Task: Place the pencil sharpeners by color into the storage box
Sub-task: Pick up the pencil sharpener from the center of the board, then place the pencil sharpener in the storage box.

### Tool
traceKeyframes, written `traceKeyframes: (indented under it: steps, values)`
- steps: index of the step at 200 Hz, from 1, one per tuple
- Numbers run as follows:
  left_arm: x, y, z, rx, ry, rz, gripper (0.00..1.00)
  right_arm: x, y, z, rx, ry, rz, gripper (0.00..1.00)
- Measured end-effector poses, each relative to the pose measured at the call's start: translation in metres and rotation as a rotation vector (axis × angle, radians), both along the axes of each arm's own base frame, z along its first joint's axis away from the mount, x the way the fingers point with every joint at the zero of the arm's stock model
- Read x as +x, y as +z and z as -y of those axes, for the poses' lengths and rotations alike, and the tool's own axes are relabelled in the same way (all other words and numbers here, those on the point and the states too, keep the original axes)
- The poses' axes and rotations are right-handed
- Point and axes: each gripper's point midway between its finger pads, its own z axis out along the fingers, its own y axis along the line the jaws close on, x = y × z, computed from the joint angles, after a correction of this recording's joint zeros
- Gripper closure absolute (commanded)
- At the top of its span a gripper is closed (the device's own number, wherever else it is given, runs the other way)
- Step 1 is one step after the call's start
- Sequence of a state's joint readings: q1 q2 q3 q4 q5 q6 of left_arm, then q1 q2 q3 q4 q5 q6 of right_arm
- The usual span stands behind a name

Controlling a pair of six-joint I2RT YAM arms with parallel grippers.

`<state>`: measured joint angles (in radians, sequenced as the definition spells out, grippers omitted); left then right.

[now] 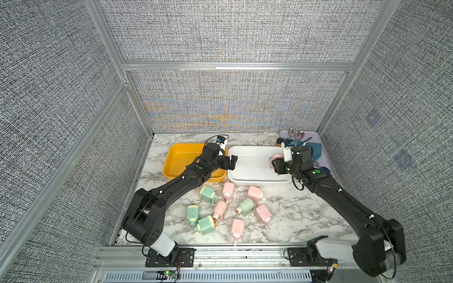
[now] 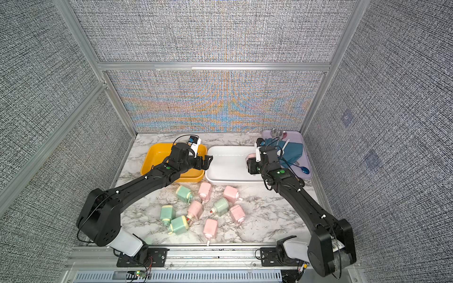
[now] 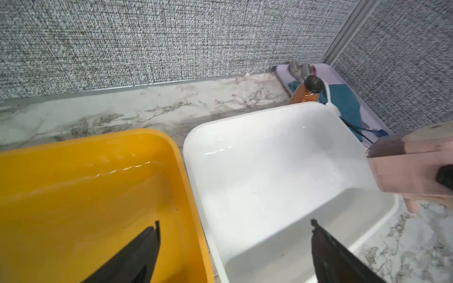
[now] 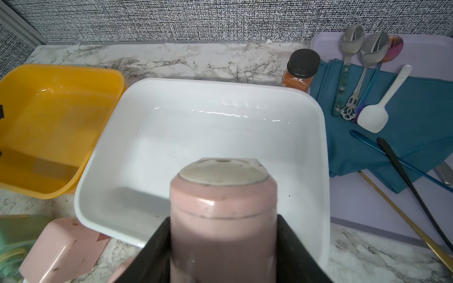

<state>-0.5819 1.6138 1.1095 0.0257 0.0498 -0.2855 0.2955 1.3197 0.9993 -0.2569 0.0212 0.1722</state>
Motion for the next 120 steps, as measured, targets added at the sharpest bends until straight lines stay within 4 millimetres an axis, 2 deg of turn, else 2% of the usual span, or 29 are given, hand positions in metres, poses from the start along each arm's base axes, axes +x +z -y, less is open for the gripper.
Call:
traceKeyframes:
  steps: [28, 91, 120]
  values:
    - [0.013, -0.021, -0.002, 0.041, 0.063, -0.068, 0.01, 0.016, -0.008, 0.008, -0.028, -0.01, -0.018, 0.7]
    - [0.053, -0.05, 0.0, 0.098, 0.18, -0.178, 0.01, 0.051, -0.032, 0.031, -0.108, -0.088, -0.07, 0.67]
    - [0.074, -0.058, 0.004, 0.119, 0.217, -0.207, 0.01, 0.066, -0.041, 0.03, -0.124, -0.097, -0.091, 0.66]
